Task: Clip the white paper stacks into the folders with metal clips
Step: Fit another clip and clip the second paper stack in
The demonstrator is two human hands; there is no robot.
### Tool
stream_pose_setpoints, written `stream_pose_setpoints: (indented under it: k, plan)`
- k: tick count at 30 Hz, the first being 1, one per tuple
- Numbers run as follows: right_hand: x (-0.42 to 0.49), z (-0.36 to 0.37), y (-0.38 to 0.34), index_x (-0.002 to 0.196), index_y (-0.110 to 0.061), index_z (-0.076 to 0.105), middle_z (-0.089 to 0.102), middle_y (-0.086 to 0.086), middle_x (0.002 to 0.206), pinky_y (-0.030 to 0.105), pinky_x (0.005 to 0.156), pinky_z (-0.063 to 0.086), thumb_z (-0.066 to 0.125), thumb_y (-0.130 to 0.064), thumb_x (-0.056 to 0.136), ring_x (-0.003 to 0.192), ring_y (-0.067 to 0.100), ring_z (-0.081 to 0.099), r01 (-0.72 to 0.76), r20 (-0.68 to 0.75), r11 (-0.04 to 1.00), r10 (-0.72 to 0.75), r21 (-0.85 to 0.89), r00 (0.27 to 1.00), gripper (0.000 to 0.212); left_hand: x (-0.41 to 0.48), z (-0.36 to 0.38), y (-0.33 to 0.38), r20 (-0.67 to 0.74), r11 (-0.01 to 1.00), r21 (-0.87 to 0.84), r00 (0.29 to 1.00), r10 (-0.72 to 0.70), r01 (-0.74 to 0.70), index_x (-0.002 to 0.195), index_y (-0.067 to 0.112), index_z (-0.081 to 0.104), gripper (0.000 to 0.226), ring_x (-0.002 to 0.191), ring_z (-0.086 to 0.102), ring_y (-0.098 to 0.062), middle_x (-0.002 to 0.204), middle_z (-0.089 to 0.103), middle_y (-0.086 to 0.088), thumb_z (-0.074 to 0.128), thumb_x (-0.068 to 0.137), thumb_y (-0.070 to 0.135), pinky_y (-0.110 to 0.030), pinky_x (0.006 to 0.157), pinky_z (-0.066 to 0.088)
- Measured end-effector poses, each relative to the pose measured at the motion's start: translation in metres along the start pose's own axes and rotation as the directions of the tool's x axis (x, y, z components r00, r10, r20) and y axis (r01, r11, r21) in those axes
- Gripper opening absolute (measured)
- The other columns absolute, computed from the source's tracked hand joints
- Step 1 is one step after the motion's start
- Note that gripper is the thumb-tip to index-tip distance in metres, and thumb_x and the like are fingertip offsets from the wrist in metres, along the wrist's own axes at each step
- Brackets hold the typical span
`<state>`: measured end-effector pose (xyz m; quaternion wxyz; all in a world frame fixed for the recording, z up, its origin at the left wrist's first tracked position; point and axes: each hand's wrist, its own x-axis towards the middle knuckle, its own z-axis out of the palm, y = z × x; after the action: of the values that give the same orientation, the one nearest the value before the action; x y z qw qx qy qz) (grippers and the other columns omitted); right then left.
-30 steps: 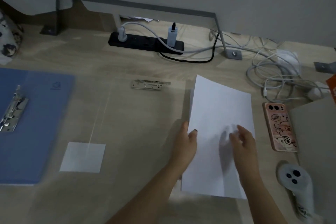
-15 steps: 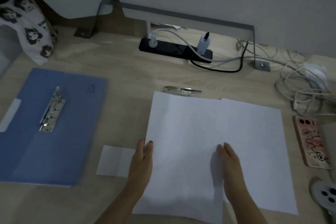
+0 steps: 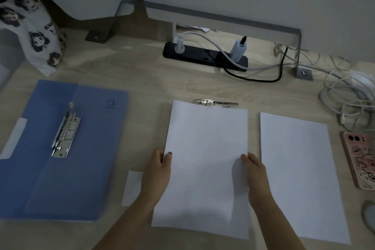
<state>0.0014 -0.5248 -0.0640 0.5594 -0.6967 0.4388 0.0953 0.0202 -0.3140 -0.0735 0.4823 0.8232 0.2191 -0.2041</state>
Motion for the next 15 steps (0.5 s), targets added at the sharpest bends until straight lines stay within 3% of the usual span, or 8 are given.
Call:
stream_pose_setpoints:
  k: [4, 9, 15]
  plan:
    - [0.005, 0.005, -0.002, 0.088, -0.002, 0.057, 0.046, 0.011, 0.085, 0.030, 0.064, 0.031, 0.042, -0.019, 0.095, 0.074, 0.019, 0.042, -0.019, -0.012, 1.000, 0.019, -0.023, 1.000, 0.023, 0.006, 0.001, 0.001, -0.040, 0.990, 0.143, 0.999, 0.024, -0.018, 0.076, 0.019, 0.043, 0.024, 0.055, 0.042, -0.016, 0.059, 0.043, 0.002, 0.038, 0.096, 0.030, -0.029, 0.052, 0.030]
    - [0.008, 0.007, 0.001, 0.094, 0.008, 0.052, 0.041, 0.010, 0.082, 0.029, 0.062, 0.028, 0.041, -0.018, 0.094, 0.073, 0.021, 0.037, -0.034, -0.032, 0.998, 0.032, -0.049, 0.999, 0.029, 0.014, 0.002, -0.006, -0.132, 0.966, 0.249, 0.986, 0.103, -0.067, 0.074, 0.018, 0.047, 0.022, 0.072, 0.054, -0.024, 0.077, 0.054, -0.006, 0.044, 0.093, 0.029, -0.036, 0.062, 0.046]
    - [0.012, 0.012, -0.004, 0.097, -0.011, 0.057, 0.049, 0.006, 0.085, 0.030, 0.072, 0.036, 0.038, -0.023, 0.096, 0.074, 0.018, 0.044, -0.019, -0.022, 0.998, 0.018, -0.066, 1.000, 0.023, 0.015, 0.000, -0.003, -0.153, 0.957, 0.284, 0.983, 0.101, -0.054, 0.076, 0.015, 0.048, 0.022, 0.069, 0.051, -0.021, 0.083, 0.052, -0.005, 0.046, 0.093, 0.028, -0.028, 0.053, 0.036]
